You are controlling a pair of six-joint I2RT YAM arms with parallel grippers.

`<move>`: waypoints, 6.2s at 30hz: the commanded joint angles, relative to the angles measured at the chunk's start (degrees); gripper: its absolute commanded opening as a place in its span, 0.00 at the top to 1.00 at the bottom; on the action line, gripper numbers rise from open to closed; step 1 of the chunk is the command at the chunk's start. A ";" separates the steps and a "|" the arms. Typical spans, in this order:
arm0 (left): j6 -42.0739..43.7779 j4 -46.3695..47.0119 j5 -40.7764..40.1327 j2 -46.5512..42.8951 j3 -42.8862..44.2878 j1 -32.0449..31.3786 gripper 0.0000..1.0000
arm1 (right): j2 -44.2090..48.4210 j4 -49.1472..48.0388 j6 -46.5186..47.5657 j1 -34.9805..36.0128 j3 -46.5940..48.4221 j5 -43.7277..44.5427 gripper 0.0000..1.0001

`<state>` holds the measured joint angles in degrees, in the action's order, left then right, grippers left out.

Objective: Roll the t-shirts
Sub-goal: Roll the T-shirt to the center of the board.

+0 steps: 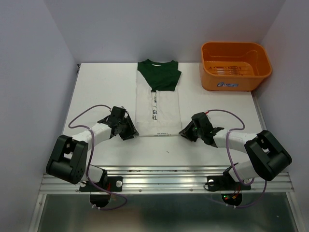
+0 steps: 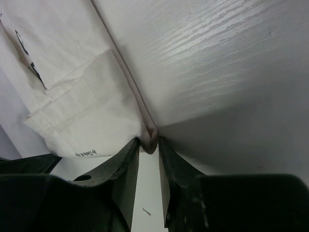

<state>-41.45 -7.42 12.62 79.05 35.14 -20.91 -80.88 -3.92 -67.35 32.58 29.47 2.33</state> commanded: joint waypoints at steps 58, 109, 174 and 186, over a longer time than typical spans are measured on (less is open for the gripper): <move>2.43 -7.96 -4.54 5.41 22.52 3.15 1.00 | -5.60 6.56 10.75 -3.83 20.61 3.74 0.99; 7.44 -10.25 -6.38 16.49 35.88 2.63 0.78 | -17.81 9.64 21.91 -2.87 34.68 5.06 0.86; 0.06 2.39 1.61 1.54 11.19 -13.89 0.80 | -10.87 8.41 14.72 12.07 21.15 -0.83 0.84; 4.36 1.36 -3.30 11.84 13.73 -14.07 0.83 | -13.17 8.93 11.72 12.07 15.35 3.38 0.85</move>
<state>-39.81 -4.14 12.58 91.46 46.52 -34.68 -95.20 2.57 -54.98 44.34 47.48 2.83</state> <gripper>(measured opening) 0.170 0.151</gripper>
